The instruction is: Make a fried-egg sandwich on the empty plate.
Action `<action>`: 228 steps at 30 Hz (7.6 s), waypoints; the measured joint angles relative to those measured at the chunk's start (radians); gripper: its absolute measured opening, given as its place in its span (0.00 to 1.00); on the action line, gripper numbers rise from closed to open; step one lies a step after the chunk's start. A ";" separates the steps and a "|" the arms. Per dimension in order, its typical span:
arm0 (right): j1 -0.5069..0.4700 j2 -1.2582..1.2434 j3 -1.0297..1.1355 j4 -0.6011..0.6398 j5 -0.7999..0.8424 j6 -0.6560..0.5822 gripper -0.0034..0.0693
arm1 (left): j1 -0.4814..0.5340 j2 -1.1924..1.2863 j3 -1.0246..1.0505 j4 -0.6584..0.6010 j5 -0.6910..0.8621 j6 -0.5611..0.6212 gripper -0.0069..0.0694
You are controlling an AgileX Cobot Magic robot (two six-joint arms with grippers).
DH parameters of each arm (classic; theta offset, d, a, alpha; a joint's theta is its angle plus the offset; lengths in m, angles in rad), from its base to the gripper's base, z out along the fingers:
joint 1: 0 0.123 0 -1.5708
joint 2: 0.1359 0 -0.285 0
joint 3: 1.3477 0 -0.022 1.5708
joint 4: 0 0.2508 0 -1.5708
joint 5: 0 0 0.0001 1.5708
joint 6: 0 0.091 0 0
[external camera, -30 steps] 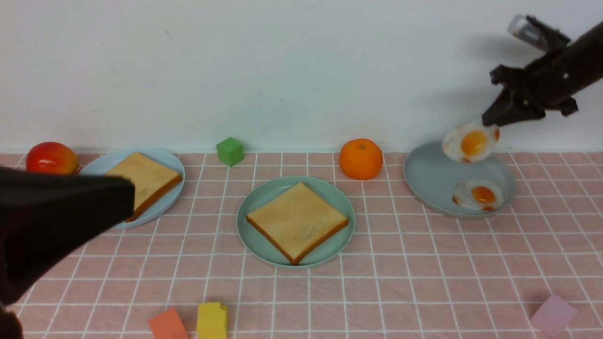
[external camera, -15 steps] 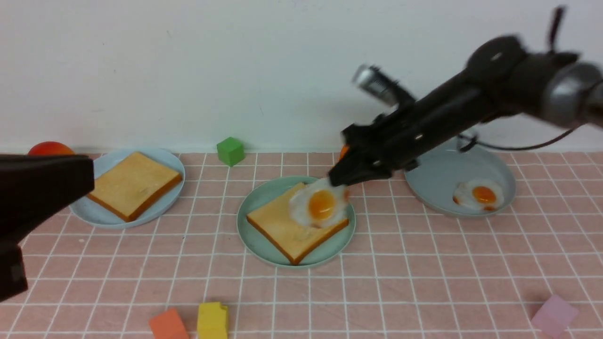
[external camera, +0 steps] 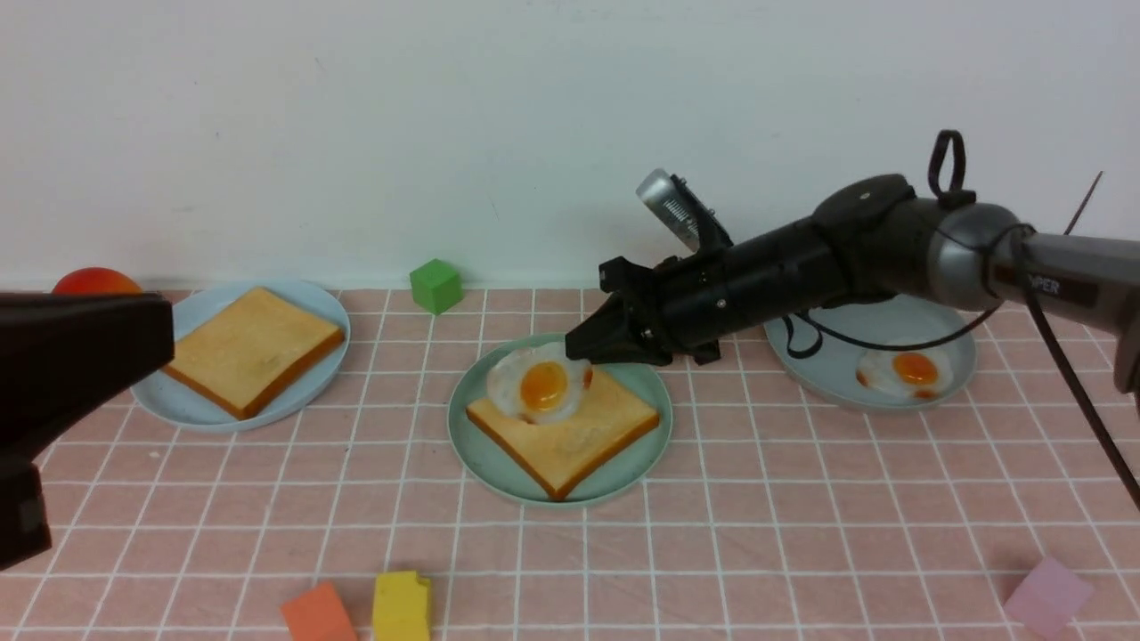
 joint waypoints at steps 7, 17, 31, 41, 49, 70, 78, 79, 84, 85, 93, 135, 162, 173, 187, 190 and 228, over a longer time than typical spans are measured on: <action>-0.008 0.001 0.000 -0.018 -0.019 0.039 0.14 | 0.000 0.000 0.000 0.000 0.028 -0.002 0.08; -0.008 0.001 -0.002 -0.134 0.004 0.154 0.49 | 0.000 0.000 0.000 0.000 0.027 -0.003 0.09; -0.083 -0.192 -0.002 -0.483 0.091 0.288 0.62 | 0.000 0.002 0.000 0.000 0.025 -0.003 0.10; -0.079 -0.698 0.127 -0.873 0.357 0.399 0.15 | 0.003 0.294 -0.021 0.129 0.120 -0.100 0.07; -0.079 -1.148 0.425 -0.864 0.336 0.401 0.05 | 0.367 0.595 -0.180 -0.087 0.116 0.106 0.07; 0.095 -1.541 0.620 -0.855 0.102 0.163 0.05 | 0.814 1.330 -0.684 -0.503 0.198 0.701 0.30; 0.101 -1.525 0.654 -0.848 0.090 0.153 0.06 | 0.801 1.432 -0.724 -0.463 0.063 0.817 0.55; 0.101 -1.521 0.659 -0.848 0.091 0.153 0.06 | 0.787 1.442 -0.724 -0.432 0.054 0.838 0.56; 0.101 -1.516 0.661 -0.848 0.097 0.153 0.06 | 0.751 1.468 -0.727 -0.339 0.039 0.849 0.57; 0.101 -1.516 0.661 -0.848 0.097 0.153 0.06 | 0.750 1.474 -0.728 -0.333 0.036 0.850 0.57; 0.101 -1.516 0.661 -0.848 0.098 0.153 0.06 | 0.746 1.524 -0.731 -0.289 0.011 0.847 0.57; 0.101 -1.535 0.661 -1.002 0.185 0.269 0.07 | 0.260 1.331 -0.732 -0.323 0.090 0.704 0.12; 0.101 -1.607 0.661 -1.006 0.263 0.304 0.08 | 0.160 1.437 -0.731 -0.180 0.068 0.626 0.12; 0.101 -1.607 0.661 -1.006 0.263 0.304 0.08 | 0.160 1.457 -0.731 -0.168 0.053 0.626 0.17; 0.101 -1.607 0.661 -1.006 0.263 0.304 0.09 | 0.160 1.457 -0.731 -0.140 0.005 0.590 0.48; 0.101 -1.607 0.661 -1.006 0.263 0.304 0.09 | 0.160 1.457 -0.731 -0.143 0.012 0.545 0.48; 0.101 -1.695 0.661 -1.188 0.391 0.773 0.04 | 0.029 -0.259 0.524 -0.212 -0.617 0.117 0.07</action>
